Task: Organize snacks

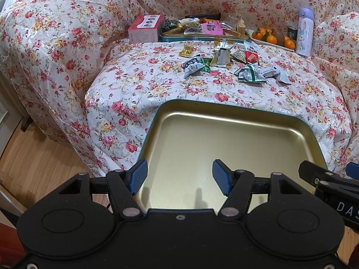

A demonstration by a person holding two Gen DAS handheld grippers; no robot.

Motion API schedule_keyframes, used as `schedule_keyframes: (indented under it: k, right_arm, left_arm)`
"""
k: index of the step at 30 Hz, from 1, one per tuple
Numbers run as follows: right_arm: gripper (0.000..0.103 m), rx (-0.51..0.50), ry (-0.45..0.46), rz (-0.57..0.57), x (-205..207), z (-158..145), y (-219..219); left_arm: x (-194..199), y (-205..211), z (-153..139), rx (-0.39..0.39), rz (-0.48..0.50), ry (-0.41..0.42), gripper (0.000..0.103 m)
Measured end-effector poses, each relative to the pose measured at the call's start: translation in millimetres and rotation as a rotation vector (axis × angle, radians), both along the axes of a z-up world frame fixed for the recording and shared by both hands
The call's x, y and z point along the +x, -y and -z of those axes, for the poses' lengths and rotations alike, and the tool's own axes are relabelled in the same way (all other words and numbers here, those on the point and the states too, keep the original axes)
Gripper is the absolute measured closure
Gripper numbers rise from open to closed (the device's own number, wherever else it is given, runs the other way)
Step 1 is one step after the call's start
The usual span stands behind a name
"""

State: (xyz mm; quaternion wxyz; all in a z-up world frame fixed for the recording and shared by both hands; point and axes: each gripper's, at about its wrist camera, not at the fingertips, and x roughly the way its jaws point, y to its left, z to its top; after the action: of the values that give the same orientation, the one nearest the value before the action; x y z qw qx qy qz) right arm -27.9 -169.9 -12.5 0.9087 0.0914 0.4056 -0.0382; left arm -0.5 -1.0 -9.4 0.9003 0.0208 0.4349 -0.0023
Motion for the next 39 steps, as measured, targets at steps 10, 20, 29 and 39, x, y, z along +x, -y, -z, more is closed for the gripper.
schedule_keyframes:
  k: [10, 20, 29, 39]
  right_arm:
    - [0.006, -0.003, -0.002, -0.017, -1.6, -0.4, -3.9]
    - [0.018, 0.007, 0.000, -0.018, -0.3, -0.7, 0.4]
    - [0.027, 0.082, -0.029, -0.027, 6.9, 7.2, 4.9]
    - [0.027, 0.049, 0.074, 0.013, 29.3, -4.1, 19.3]
  left_arm:
    - [-0.2, -0.7, 6.6, -0.023, -0.002, -0.040, 0.037]
    - [4.0, -4.0, 6.1, -0.040, -0.013, -0.058, 0.037]
    - [8.3, -14.2, -1.6, -0.092, -0.052, 0.025, 0.038]
    - [42.1, -17.3, -7.0, -0.111, 0.015, 0.054, 0.039]
